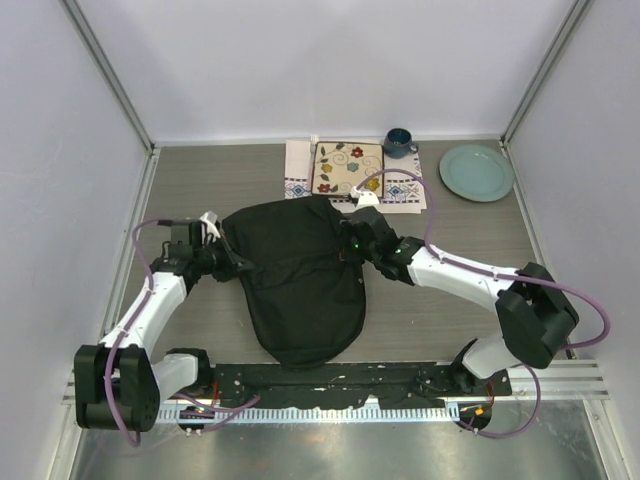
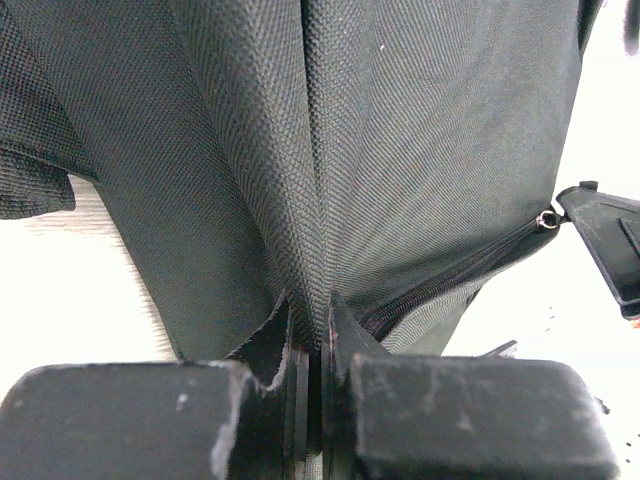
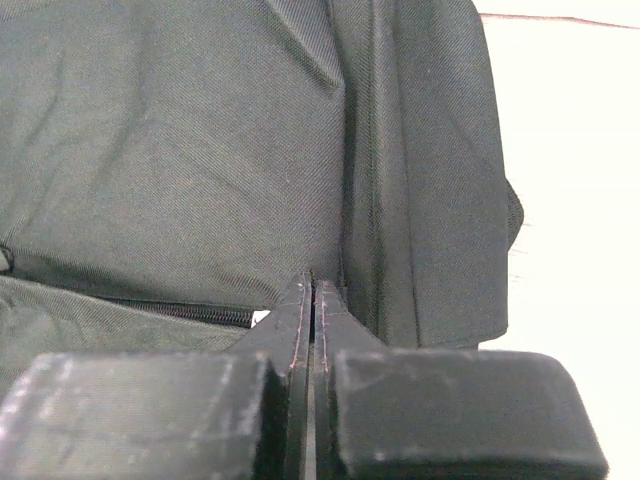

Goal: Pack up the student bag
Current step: Zip the student bag at the center of the board.

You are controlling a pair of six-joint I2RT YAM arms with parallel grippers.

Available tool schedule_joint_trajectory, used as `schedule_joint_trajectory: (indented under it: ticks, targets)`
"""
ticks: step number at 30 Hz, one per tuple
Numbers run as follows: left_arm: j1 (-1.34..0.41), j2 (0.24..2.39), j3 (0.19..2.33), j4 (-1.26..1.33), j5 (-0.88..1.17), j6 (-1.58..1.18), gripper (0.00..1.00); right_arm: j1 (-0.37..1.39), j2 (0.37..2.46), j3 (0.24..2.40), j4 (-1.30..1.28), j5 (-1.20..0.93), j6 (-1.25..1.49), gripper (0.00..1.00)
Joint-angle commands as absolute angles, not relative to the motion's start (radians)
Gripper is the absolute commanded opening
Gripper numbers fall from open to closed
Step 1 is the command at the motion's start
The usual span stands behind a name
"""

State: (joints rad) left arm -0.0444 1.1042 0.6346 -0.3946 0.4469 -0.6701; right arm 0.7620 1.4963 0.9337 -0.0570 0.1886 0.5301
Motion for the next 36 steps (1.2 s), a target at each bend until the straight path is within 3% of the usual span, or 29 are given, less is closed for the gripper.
schedule_joint_trajectory:
  ticks: [1, 10, 16, 17, 19, 21, 22, 23, 24, 26, 29, 32, 36]
  targets:
    - [-0.003, 1.118, 0.666, -0.348, 0.373, -0.606, 0.00, 0.698, 1.395, 0.858, -0.104, 0.307, 0.497, 0.00]
    - [-0.003, 1.170, 0.629, -0.239, 0.548, -0.621, 0.00, 0.696, 1.177, 0.687, -0.136, 0.305, 0.583, 0.00]
    - [-0.005, 1.189, 0.626, -0.201, 0.558, -0.658, 0.00, 0.644, 1.173, 0.738, -0.247, 0.348, 0.545, 0.01]
    - [-0.005, 1.190, 0.624, -0.206, 0.557, -0.663, 0.01, 0.606, 1.177, 0.750, -0.267, 0.344, 0.540, 0.07]
    - [-0.003, 1.189, 0.632, -0.241, 0.545, -0.652, 0.18, 0.569, 1.167, 0.785, -0.314, 0.315, 0.528, 0.17]
    - [-0.005, 1.175, 0.635, -0.271, 0.522, -0.637, 0.26, 0.529, 1.119, 0.792, -0.328, 0.296, 0.519, 0.42]
    - [-0.005, 1.166, 0.635, -0.296, 0.511, -0.629, 0.36, 0.519, 1.102, 0.792, -0.333, 0.292, 0.518, 0.53]
    - [-0.005, 1.138, 0.634, -0.307, 0.499, -0.627, 0.55, 0.508, 1.080, 0.788, -0.337, 0.281, 0.525, 0.66]
    - [-0.005, 1.128, 0.634, -0.316, 0.476, -0.627, 0.62, 0.490, 1.063, 0.779, -0.341, 0.267, 0.529, 0.70]
    - [-0.003, 1.100, 0.635, -0.345, 0.462, -0.637, 0.74, 0.485, 1.029, 0.769, -0.341, 0.189, 0.555, 0.72]
    - [-0.005, 1.046, 0.635, -0.362, 0.457, -0.655, 0.84, 0.483, 1.020, 0.730, -0.302, 0.020, 0.607, 0.72]
    - [-0.005, 0.997, 0.627, -0.374, 0.463, -0.673, 0.88, 0.483, 1.029, 0.652, -0.186, -0.176, 0.696, 0.72]
    - [-0.005, 0.960, 0.582, -0.341, 0.540, -0.707, 0.89, 0.502, 1.045, 0.552, 0.036, -0.282, 0.816, 0.75]
